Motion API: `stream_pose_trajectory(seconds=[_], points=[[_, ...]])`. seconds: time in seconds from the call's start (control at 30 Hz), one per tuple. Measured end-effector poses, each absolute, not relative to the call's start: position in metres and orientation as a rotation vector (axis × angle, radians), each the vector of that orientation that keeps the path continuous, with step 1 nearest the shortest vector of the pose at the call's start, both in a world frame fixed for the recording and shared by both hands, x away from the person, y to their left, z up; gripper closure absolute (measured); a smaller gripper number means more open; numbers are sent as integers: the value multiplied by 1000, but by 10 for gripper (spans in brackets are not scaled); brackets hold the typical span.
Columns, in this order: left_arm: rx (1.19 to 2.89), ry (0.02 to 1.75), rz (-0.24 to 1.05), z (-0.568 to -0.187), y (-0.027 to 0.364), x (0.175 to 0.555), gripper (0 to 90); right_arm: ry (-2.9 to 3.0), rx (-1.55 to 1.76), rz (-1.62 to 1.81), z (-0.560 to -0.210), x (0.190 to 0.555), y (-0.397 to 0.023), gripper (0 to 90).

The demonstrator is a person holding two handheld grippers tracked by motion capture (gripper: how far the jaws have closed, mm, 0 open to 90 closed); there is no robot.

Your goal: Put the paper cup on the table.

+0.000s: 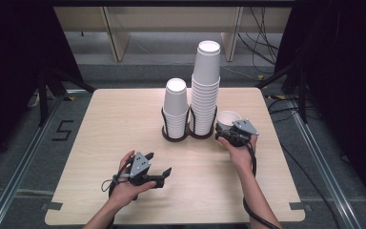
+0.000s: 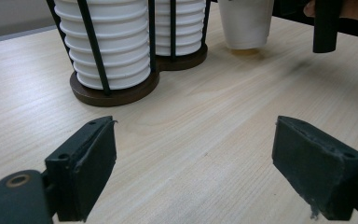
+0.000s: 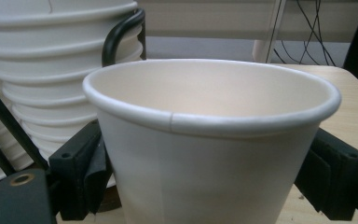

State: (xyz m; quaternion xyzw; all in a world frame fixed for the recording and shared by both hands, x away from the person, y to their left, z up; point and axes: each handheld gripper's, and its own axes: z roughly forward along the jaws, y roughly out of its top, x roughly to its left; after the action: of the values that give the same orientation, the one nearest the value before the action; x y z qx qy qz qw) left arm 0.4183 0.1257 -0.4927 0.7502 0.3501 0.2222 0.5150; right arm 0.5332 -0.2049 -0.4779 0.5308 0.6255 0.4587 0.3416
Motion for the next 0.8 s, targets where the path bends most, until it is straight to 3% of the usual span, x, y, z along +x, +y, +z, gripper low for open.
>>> stream_pose_trajectory(seconds=[0.63, 0.8], points=[[1806, 842, 526, -494, 125, 418, 135, 1650, 1355, 1147, -482, 532, -202, 129], [1807, 842, 523, -495, 125, 418, 134, 1650, 1348, 1121, -482, 528, -201, 41]])
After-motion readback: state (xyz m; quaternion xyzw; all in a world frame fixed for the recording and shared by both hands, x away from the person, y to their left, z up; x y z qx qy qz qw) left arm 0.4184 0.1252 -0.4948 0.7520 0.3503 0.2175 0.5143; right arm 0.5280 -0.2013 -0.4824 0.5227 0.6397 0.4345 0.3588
